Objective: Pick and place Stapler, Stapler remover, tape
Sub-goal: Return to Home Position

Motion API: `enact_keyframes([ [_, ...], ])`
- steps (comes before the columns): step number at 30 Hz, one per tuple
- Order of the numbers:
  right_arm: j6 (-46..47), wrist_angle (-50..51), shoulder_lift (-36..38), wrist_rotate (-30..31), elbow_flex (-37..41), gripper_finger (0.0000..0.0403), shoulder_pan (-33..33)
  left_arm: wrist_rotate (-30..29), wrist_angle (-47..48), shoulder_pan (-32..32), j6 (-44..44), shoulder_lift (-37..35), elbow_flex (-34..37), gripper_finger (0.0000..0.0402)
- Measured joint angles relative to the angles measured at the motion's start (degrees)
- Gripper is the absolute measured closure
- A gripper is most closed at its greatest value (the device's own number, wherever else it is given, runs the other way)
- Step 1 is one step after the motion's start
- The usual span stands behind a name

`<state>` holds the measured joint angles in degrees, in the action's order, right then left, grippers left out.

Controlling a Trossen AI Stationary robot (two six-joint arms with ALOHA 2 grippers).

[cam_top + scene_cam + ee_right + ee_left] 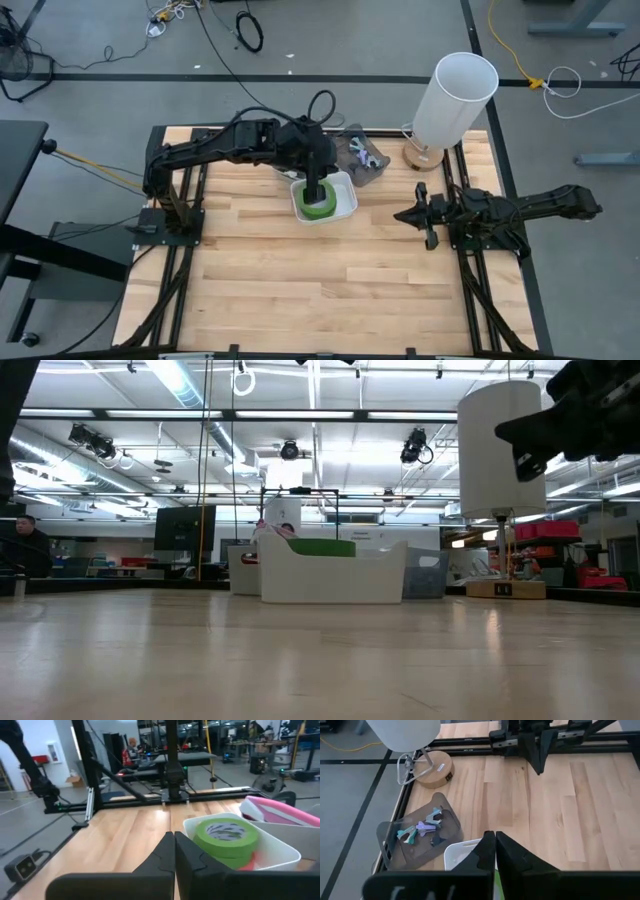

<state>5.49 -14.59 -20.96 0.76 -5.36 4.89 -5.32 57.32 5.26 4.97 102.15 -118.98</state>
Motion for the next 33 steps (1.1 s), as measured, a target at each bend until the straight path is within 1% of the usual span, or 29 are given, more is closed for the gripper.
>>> enact_keyframes([
  [7, -2.0, 0.6, 1.2, 0.3, 0.7, 0.0403, 0.0, 0.0, 0.0, 0.0, -1.1, 0.0, 0.0, 0.0383],
  [12, -3.4, 1.4, 3.1, 1.8, 0.7, 0.0403, 0.0, 0.0, 0.0, 0.0, -1.4, 0.1, 0.0, 0.0383],
  [17, -3.7, 3.4, 5.2, 1.8, 0.8, 0.0403, 0.0, 0.0, 0.0, 0.0, -1.4, 0.1, 0.0, 0.0385],
  [25, -3.8, 7.1, 9.3, 1.8, 0.8, 0.0403, 0.0, 0.0, 0.0, 0.0, -1.4, 0.1, 0.0, 0.0385],
  [33, -4.2, 13.7, 12.7, 2.9, 0.8, 0.0403, 0.0, 0.0, 0.0, 0.0, -1.4, 0.1, 0.0, 0.0385],
])
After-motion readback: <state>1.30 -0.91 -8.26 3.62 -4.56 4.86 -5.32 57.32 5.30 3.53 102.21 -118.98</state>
